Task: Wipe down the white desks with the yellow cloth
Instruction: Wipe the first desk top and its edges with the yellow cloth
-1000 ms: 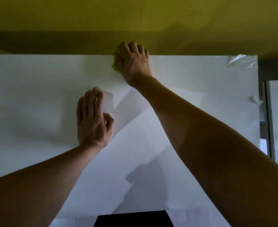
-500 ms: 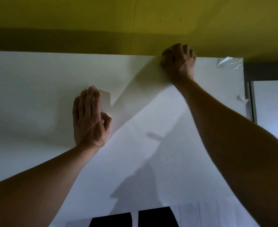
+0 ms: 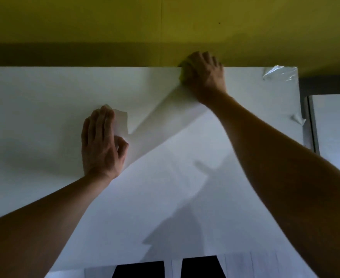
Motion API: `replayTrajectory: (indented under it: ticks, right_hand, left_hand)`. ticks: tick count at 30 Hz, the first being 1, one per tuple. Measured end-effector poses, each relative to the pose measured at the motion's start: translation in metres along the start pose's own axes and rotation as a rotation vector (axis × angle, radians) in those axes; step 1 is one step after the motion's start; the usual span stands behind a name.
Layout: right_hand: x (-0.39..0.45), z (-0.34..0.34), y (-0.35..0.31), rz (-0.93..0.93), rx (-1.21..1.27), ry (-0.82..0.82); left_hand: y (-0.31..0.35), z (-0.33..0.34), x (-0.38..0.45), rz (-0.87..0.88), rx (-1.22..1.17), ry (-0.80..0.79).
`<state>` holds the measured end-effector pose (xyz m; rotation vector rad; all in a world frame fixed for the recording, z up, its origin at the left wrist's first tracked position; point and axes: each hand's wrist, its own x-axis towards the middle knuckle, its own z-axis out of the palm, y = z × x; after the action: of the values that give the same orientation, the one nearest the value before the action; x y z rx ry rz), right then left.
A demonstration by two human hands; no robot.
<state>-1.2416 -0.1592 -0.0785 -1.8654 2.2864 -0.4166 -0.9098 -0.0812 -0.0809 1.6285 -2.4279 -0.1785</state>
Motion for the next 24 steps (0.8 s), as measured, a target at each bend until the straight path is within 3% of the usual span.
replayTrajectory:
  ticks: [5, 10, 14, 17, 20, 24]
  right_hand:
    - [-0.019, -0.045, 0.095, 0.182, 0.000, 0.042]
    - [-0.014, -0.034, 0.084, 0.275, -0.016, 0.094]
    - [-0.013, -0.015, 0.026, 0.034, 0.013, 0.011]
    - [-0.004, -0.012, 0.013, -0.089, 0.085, -0.040]
    - [0.000, -0.028, 0.053, -0.143, 0.086, -0.102]
    - [-0.011, -0.061, 0.155, -0.036, -0.055, -0.087]
  left_hand:
    - [0.004, -0.003, 0.000, -0.005, 0.016, -0.005]
    - [0.046, 0.008, 0.011, -0.066, -0.010, 0.059]
    - [0.147, 0.036, 0.016, 0.183, -0.145, 0.029]
    - [0.227, 0.048, 0.017, 0.195, -0.209, -0.019]
    - [0.267, 0.057, 0.017, 0.196, -0.162, -0.075]
    - [0.271, 0.062, 0.018, 0.204, -0.091, -0.067]
